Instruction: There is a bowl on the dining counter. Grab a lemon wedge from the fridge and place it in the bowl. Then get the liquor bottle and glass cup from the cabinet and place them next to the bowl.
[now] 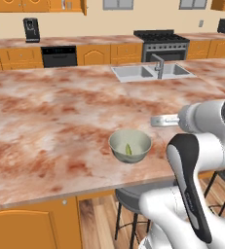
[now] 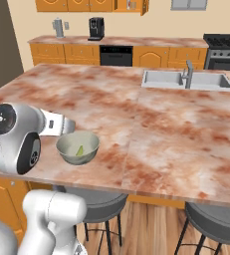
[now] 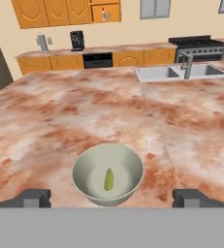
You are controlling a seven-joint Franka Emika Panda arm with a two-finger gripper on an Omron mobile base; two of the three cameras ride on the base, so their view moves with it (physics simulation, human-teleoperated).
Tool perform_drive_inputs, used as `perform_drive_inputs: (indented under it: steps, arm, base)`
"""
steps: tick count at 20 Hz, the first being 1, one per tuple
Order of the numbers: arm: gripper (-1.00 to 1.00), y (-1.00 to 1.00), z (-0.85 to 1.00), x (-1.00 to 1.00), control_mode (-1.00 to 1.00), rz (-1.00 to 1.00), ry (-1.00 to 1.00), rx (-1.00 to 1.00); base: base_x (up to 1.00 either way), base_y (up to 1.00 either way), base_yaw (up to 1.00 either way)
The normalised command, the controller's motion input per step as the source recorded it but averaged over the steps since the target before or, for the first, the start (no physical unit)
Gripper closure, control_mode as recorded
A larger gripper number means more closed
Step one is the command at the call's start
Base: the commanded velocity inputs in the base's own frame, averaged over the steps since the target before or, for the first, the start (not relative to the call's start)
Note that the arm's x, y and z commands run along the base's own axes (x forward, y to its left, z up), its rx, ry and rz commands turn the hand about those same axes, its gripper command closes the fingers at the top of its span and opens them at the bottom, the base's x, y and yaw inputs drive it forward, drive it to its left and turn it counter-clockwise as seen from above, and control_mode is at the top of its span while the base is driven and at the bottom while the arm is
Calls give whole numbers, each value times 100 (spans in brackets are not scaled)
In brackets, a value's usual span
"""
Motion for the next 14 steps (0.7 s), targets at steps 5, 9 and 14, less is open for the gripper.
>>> perform_drive_inputs:
  steps: [5,9,14]
  arm:
    - [-100,0,0,0,100,0,0,0]
    - [-100,0,0,0,100,0,0,0]
    - [-100,0,0,0,100,0,0,0]
  base:
    - [-82,-66,0]
    - [-72,-97,0]
    - [-44,-100,0]
